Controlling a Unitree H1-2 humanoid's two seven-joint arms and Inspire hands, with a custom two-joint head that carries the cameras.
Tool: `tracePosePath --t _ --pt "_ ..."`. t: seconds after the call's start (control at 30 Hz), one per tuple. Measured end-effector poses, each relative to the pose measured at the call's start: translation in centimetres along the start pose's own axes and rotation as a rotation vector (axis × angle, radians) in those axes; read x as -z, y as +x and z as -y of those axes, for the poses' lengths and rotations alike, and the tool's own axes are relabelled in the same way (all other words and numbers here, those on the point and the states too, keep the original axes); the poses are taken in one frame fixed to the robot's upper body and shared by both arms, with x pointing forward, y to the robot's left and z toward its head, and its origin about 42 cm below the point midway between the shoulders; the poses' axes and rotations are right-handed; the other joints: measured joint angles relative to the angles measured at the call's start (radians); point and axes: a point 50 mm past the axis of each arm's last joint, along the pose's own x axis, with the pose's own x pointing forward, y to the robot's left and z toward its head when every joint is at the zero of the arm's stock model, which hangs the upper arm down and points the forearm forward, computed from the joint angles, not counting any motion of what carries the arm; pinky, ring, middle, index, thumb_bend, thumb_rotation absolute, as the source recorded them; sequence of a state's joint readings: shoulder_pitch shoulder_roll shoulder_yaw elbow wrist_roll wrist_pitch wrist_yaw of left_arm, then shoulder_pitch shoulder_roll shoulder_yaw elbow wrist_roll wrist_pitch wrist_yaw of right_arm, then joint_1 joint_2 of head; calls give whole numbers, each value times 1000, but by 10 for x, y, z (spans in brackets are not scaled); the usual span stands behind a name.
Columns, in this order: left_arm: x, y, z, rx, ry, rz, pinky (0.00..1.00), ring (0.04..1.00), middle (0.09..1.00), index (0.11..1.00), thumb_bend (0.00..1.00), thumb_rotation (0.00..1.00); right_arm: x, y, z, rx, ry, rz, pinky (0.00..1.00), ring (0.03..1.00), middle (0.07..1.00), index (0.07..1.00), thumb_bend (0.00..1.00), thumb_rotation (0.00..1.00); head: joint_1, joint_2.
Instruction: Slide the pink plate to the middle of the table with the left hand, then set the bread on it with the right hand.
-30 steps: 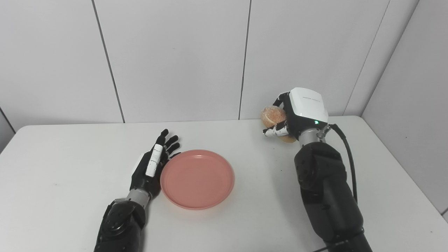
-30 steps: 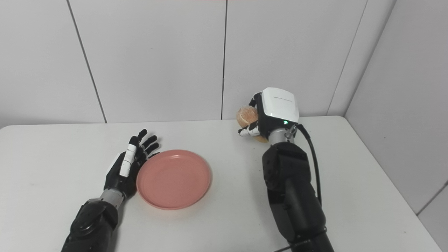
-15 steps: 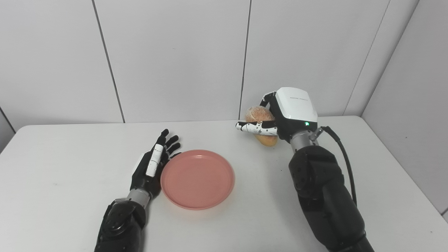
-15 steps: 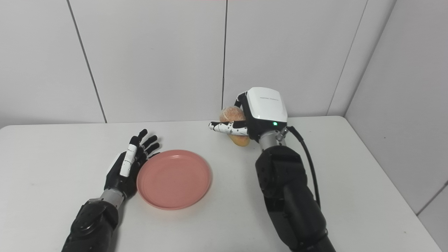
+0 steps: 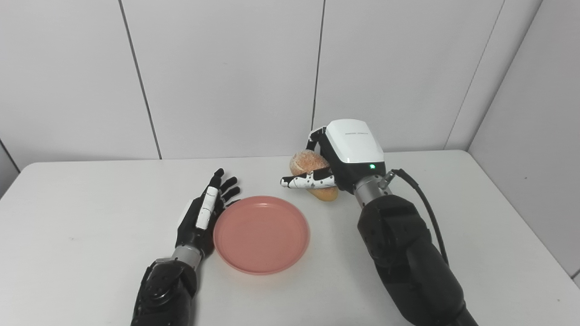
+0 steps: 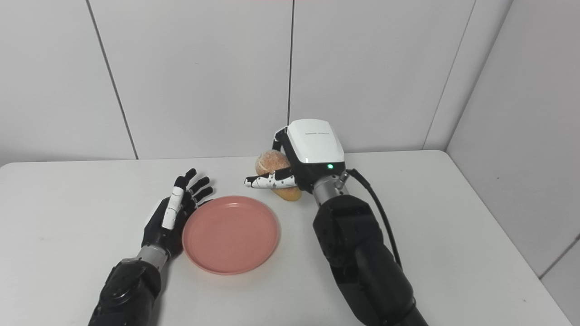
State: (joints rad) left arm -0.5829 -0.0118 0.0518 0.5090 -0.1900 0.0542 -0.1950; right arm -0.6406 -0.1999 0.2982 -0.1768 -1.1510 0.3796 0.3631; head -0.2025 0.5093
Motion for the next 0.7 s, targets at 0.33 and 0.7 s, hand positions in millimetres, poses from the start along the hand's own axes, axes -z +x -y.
tracePosePath --t 0.33,0.7 --pt "3 -2 8 -4 21 -5 693 860 897 948 974 839 -25 5 -18 -62 13 85 164 220 303 443 628 615 78 8" --pt "6 0 19 -21 5 -1 707 847 869 945 1000 927 -37 12 -46 -154 -7 117 112 187 278 437 629 600 143 23"
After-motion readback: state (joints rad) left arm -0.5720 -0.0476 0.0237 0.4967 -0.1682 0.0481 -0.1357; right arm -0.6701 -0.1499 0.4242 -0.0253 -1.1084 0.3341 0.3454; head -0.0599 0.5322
